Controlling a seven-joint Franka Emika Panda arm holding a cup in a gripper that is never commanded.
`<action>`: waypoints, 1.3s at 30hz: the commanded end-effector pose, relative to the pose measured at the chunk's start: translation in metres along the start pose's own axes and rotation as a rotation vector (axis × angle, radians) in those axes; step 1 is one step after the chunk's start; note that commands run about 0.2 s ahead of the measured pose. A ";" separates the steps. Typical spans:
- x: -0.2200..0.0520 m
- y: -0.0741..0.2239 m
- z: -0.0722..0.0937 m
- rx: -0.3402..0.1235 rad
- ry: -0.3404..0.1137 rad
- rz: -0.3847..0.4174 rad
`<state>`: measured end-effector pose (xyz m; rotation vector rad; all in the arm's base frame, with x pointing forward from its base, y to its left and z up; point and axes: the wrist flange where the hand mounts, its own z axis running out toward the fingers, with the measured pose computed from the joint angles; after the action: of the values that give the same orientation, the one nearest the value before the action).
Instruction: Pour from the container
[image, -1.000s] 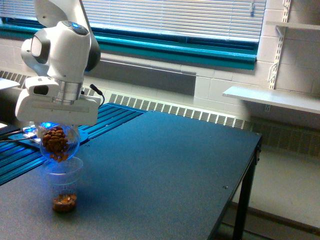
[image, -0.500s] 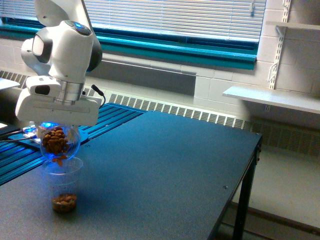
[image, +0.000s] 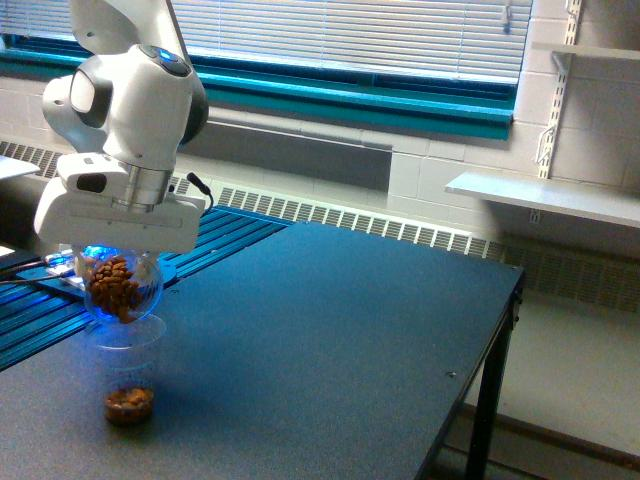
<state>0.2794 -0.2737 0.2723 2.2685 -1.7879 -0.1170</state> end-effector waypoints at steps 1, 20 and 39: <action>0.000 -0.003 -0.001 -0.011 0.006 -0.025; 0.001 -0.007 -0.002 -0.022 0.007 -0.044; -0.001 -0.007 0.000 -0.042 -0.004 -0.058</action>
<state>0.2837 -0.2716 0.2706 2.2827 -1.7359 -0.1565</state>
